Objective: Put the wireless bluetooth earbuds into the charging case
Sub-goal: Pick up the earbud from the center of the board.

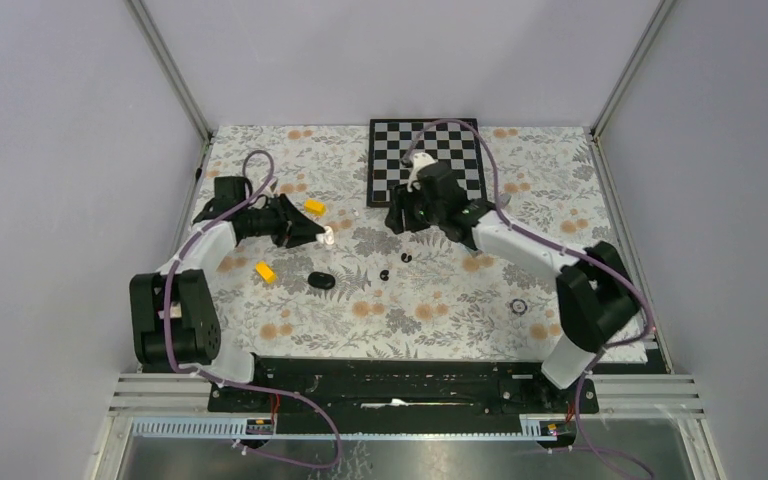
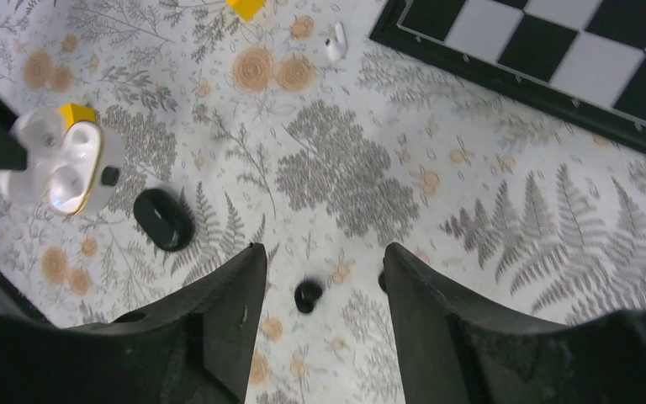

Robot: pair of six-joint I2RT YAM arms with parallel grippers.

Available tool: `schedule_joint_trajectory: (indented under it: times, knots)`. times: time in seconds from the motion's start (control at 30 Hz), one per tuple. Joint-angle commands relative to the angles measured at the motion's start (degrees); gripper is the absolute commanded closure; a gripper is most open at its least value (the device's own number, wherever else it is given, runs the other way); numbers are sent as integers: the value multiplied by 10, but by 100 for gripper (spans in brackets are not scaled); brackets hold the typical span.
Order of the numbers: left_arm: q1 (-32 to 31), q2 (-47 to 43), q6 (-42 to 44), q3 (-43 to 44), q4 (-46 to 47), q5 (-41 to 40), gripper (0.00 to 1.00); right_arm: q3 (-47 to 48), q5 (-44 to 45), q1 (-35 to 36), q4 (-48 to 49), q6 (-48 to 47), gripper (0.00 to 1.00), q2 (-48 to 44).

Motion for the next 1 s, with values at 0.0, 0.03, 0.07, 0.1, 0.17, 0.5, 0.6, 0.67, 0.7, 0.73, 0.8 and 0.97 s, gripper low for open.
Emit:
schedule_joint_trajectory:
  times: [0.0, 0.03, 0.07, 0.1, 0.17, 0.5, 0.6, 0.67, 0.7, 0.73, 0.8, 0.97]
  knots:
    - [28, -68, 19, -14, -29, -41, 100, 108, 21, 23, -14, -35, 40, 87]
    - [30, -80, 10, -17, -23, -55, 100, 129, 18, 25, -15, -34, 40, 109]
    - [31, -89, 5, -18, -21, -66, 100, 153, 20, 26, -17, -36, 41, 133]
    - [31, -95, 4, -17, -20, -74, 100, 175, 29, 29, -21, -42, 42, 156]
    - [31, -100, 2, -16, -20, -70, 100, 222, 45, 36, -35, -55, 44, 199]
    - [32, -108, 5, -25, -21, -51, 100, 392, 53, 54, -100, -75, 49, 353]
    - [33, -114, 6, -28, -21, -47, 100, 436, 53, 55, -123, -77, 51, 390]
    - [33, -117, 6, -30, -21, -44, 100, 461, 53, 57, -136, -79, 51, 411]
    - [34, -118, 6, -31, -21, -43, 100, 478, 60, 57, -142, -80, 52, 421]
    - [34, -119, 7, -32, -21, -41, 100, 492, 70, 57, -151, -81, 52, 432]
    - [34, -119, 8, -34, -21, -40, 100, 520, 76, 58, -165, -83, 54, 452]
    - [36, -120, 10, -34, -21, -37, 100, 584, 97, 60, -200, -94, 54, 496]
